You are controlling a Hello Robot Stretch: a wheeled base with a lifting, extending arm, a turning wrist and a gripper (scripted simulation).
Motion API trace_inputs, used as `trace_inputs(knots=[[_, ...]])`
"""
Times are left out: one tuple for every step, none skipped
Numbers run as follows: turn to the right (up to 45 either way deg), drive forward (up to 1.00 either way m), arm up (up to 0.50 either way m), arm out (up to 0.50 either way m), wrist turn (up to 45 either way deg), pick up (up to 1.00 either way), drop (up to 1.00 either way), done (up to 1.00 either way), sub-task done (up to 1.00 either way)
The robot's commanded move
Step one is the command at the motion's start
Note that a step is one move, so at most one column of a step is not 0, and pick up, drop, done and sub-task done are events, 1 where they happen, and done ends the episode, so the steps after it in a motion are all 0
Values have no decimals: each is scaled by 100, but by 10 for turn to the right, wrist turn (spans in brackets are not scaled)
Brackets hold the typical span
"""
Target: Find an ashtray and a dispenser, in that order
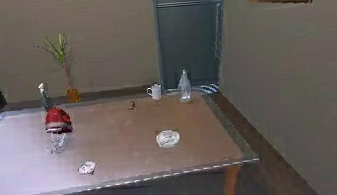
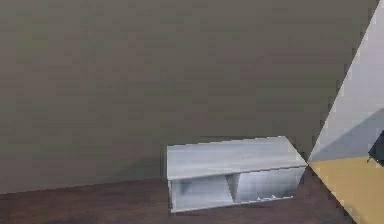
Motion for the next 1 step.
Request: trace_inputs(knots=[[0,0,0,0,0,0,0,0,100]])
